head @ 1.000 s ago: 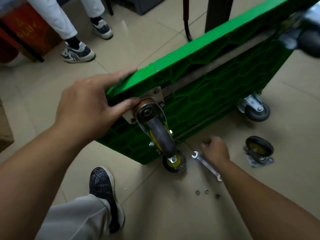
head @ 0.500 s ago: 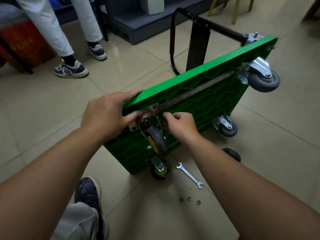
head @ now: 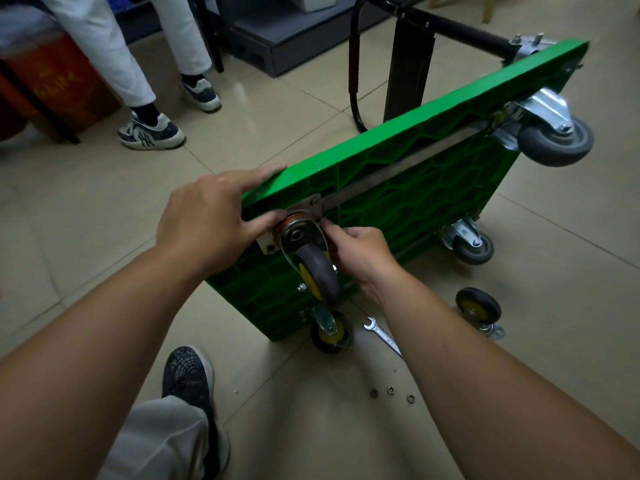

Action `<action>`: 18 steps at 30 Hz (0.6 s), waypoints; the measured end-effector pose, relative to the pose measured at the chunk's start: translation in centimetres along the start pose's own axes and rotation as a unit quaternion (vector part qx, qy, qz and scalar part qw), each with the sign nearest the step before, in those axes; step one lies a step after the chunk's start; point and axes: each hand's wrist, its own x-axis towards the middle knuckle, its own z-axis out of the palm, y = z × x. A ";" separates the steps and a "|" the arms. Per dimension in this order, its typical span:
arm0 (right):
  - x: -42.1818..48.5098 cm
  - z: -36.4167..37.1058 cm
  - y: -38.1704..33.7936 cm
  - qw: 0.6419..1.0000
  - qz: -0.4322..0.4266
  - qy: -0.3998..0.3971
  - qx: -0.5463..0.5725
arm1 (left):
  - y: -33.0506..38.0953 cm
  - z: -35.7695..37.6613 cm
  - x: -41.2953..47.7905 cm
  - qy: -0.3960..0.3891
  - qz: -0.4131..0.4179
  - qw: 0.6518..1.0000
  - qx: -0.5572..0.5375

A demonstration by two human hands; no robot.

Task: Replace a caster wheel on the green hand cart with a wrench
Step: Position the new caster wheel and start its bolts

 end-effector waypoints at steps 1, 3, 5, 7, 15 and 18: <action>0.0 0.1 0.1 1.000 0.000 -0.006 0.000 | 0.0 0.0 0.0 0.000 0.000 1.000 0.001; 0.1 0.4 0.3 1.000 -0.010 -0.003 -0.003 | 0.0 0.0 0.0 0.001 0.000 1.000 0.003; 0.1 0.5 0.2 0.999 -0.032 0.012 -0.012 | 0.0 0.0 0.0 0.000 -0.001 1.000 0.006; -0.1 0.3 0.0 0.997 -0.058 0.026 -0.036 | 0.0 0.1 0.1 0.000 -0.001 1.000 0.006; -0.3 0.0 -0.7 0.986 -0.110 0.064 -0.109 | -0.1 0.1 0.0 0.002 -0.002 1.000 0.009; -0.5 -0.3 -1.1 0.953 -0.185 0.086 -0.224 | 0.0 0.1 -0.1 0.002 -0.002 1.000 0.010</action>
